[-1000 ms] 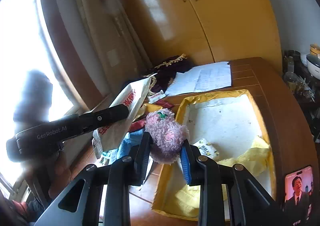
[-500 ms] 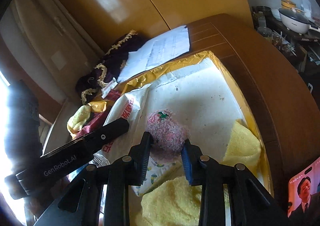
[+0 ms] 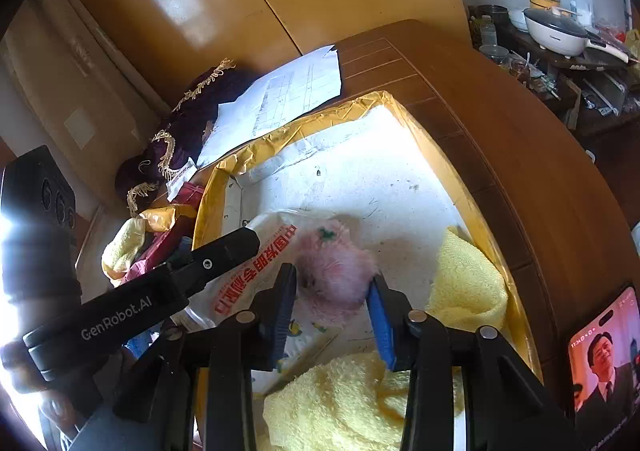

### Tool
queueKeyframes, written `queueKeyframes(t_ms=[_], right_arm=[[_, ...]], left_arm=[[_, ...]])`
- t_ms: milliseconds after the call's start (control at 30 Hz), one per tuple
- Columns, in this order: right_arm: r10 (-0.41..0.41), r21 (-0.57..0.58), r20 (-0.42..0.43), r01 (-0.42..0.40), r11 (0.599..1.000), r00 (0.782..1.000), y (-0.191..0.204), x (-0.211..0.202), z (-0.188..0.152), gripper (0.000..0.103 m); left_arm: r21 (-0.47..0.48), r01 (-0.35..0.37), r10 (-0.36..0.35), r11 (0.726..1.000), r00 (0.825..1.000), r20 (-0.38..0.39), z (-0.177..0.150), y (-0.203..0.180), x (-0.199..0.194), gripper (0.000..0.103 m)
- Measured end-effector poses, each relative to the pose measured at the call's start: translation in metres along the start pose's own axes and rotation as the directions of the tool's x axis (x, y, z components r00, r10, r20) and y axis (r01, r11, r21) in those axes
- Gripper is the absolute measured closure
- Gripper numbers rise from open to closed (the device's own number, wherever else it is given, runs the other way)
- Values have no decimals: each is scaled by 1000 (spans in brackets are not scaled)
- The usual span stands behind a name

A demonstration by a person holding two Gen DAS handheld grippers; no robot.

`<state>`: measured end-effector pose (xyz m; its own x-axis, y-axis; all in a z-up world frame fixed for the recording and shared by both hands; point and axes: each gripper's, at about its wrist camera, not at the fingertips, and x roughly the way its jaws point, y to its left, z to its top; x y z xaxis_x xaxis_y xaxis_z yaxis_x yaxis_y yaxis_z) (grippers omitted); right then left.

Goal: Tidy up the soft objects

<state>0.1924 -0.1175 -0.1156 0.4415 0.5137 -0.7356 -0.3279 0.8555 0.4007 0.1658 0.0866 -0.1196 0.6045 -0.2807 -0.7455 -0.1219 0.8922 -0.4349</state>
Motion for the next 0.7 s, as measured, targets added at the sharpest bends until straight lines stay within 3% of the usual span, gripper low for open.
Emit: queueKeyframes(t_ms=[100, 200, 300, 400, 500, 633, 700], right_arm=[[25, 15, 56, -26, 1000, 998, 1, -13, -4, 50], [59, -3, 141, -59, 998, 988, 11, -38, -13, 34], [94, -84, 203, -78, 993, 975, 40, -62, -27, 25], [172, -184, 236, -130, 974, 957, 72, -78, -40, 23], [258, -256, 213, -201, 945, 942, 99, -82, -56, 21], [357, -301, 115, -311, 902, 927, 122, -71, -70, 21], [394, -316, 61, -356, 879, 917, 134, -64, -76, 21]], left_arm=[[2, 61, -61, 998, 997, 55, -5, 1, -24, 48], [21, 67, -70, 997, 986, 149, -15, 1, -59, 43], [37, 3, -11, 999, 973, 232, -27, 10, -95, 39], [16, -81, 73, 997, 951, 302, -35, 33, -128, 39], [-35, -156, 158, 987, 926, 343, -40, 60, -152, 39], [-113, -231, 257, 966, 889, 380, -55, 90, -172, 39], [-133, -249, 281, 959, 880, 383, -63, 99, -174, 39]])
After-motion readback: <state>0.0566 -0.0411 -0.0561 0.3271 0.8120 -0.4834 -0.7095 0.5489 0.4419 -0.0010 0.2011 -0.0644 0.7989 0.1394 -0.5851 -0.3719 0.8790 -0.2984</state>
